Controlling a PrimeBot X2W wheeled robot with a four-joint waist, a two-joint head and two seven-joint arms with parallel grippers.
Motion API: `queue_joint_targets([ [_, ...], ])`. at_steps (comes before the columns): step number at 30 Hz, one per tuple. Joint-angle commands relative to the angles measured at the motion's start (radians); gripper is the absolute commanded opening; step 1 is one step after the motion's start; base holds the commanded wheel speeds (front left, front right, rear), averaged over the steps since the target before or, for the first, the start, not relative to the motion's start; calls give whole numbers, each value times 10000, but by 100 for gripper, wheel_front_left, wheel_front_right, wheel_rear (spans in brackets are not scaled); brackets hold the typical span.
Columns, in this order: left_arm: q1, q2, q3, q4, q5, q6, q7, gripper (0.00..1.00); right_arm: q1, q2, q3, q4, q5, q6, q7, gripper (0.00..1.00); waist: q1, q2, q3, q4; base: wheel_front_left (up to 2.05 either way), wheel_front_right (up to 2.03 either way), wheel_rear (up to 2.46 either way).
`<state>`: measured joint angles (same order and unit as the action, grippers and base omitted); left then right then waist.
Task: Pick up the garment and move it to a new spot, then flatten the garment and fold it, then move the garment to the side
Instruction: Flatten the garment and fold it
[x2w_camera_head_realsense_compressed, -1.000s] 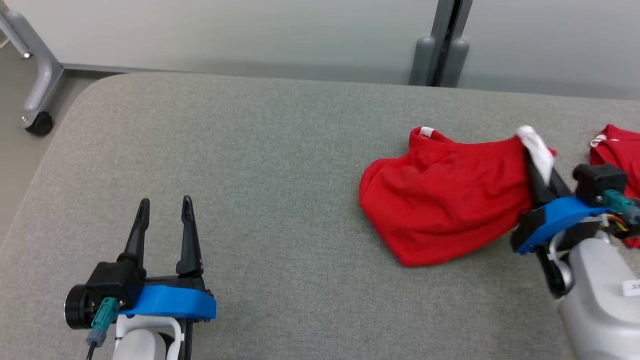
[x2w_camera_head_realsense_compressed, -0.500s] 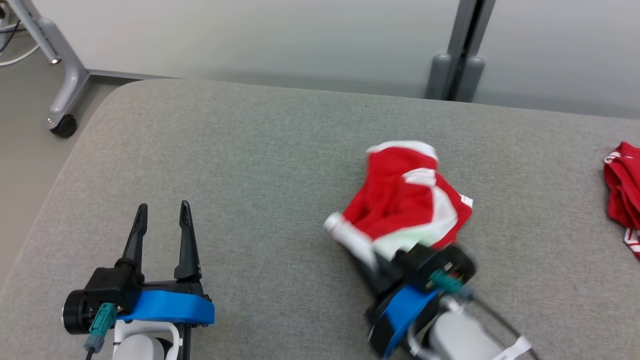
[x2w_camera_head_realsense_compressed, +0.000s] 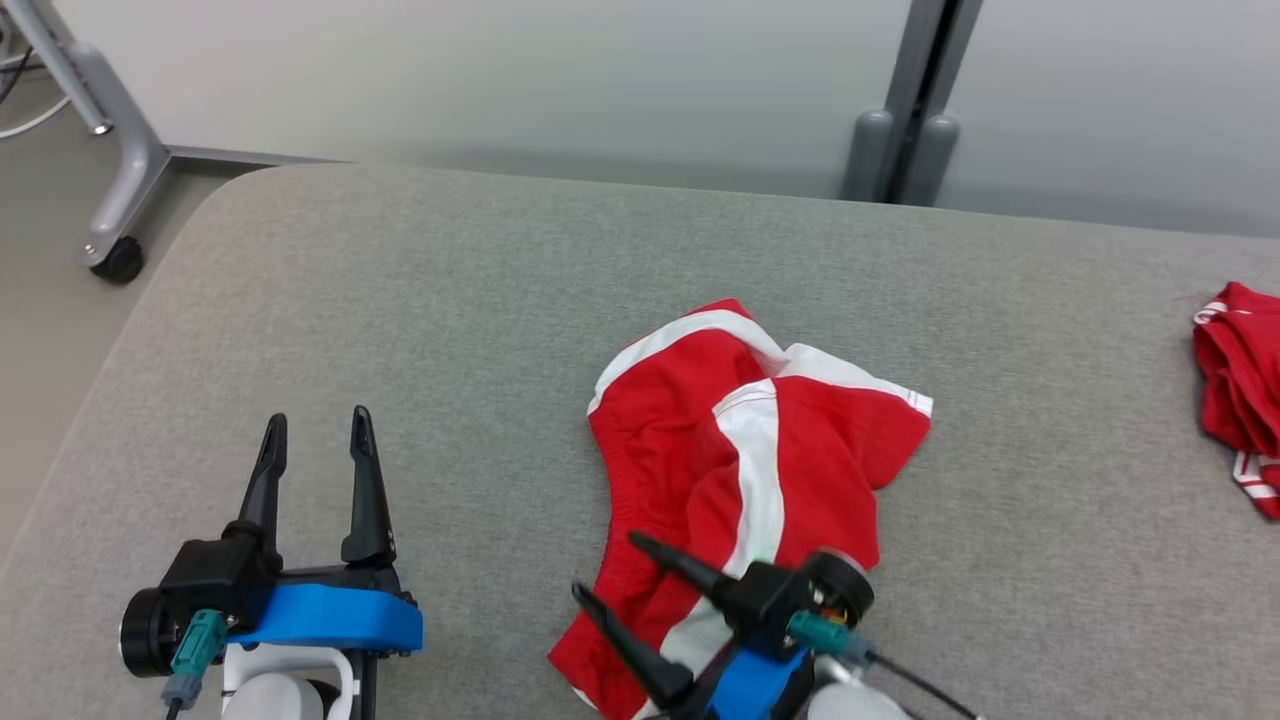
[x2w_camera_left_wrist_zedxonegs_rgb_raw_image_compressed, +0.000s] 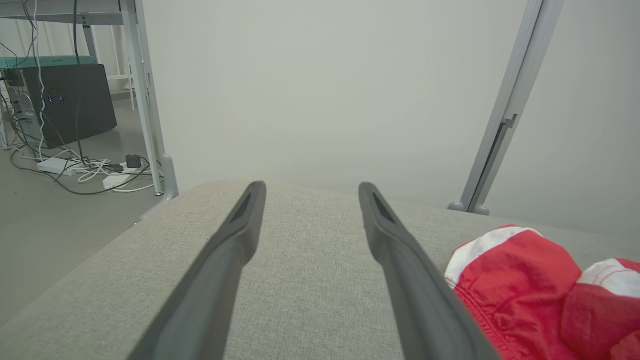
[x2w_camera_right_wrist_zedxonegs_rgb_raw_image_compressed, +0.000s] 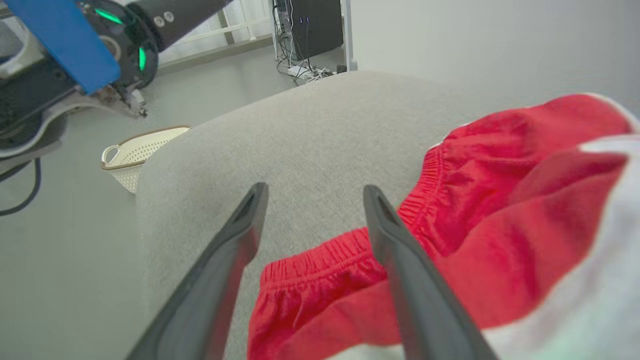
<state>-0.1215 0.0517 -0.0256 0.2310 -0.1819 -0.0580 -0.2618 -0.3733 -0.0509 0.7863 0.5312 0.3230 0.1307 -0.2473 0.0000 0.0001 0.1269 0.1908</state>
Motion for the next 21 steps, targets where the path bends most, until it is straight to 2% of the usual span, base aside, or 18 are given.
queue_joint_targets([
  [1, 95, -19, 15, -13, 19, 17, -45, 100, -172, 1, -108, -169, -48, 2, -47, 100, 0, -1, -46, -83, 0, 0, 0],
  [6, 75, -18, 142, -82, 48, 22, -46, 100, -610, -283, -1294, -1063, -510, 2, 41, 100, 0, -1, -40, -330, 0, 0, 0],
  [13, 18, -19, 95, -148, 1, 21, -45, 100, -1189, -713, -3161, -1818, -1324, 2, 1187, 100, 0, -1, 61, -383, 0, 0, 0],
  [21, -189, -19, -107, -137, -164, 62, -45, 100, -1347, -997, -3593, -1132, -1656, 2, 2226, 100, 0, -1, 348, 0, 0, 0, 0],
])
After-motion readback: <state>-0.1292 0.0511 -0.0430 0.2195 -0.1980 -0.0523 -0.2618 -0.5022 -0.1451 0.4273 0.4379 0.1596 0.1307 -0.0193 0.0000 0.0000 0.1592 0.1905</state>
